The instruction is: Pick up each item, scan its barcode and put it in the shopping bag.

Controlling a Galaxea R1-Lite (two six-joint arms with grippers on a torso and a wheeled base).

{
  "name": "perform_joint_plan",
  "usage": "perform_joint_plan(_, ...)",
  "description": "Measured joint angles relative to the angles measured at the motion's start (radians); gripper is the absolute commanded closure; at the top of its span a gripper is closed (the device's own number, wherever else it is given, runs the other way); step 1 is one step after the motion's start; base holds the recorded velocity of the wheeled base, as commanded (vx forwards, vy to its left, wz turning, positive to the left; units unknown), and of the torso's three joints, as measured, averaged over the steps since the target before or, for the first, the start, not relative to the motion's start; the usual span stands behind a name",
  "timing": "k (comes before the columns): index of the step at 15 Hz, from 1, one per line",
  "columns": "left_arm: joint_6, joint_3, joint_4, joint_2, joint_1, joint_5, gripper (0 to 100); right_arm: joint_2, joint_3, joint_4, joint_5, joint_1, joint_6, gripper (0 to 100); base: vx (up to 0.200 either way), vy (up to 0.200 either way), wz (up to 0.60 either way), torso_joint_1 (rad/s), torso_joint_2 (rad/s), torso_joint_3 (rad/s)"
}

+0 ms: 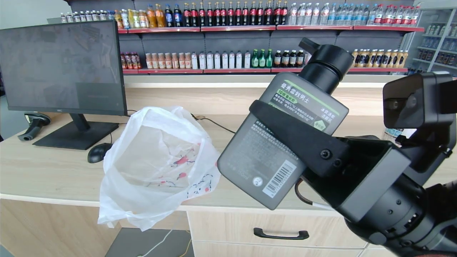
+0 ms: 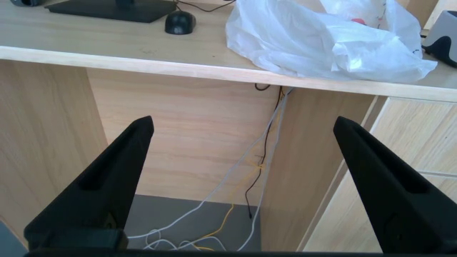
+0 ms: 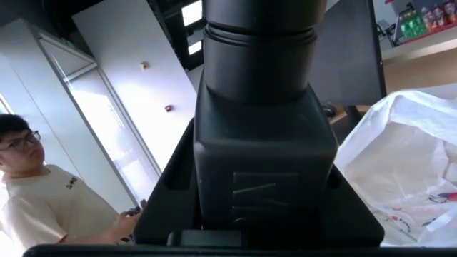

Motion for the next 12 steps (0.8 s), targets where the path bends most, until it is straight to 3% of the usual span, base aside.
perform_joint_plan(7, 0.000, 0.000, 0.000, 0.000, 0.000, 0.000, 0, -0.003, -0.001, 0.001, 0.000, 0.000, -0.015, 100, 0.000, 0.000, 0.00, 0.000, 0.00, 0.000)
perform_joint_plan(12, 0.000, 0.000, 0.000, 0.000, 0.000, 0.000, 0, -0.004, 0.010, 0.001, 0.000, 0.000, -0.096, 100, 0.000, 0.000, 0.00, 0.000, 0.00, 0.000)
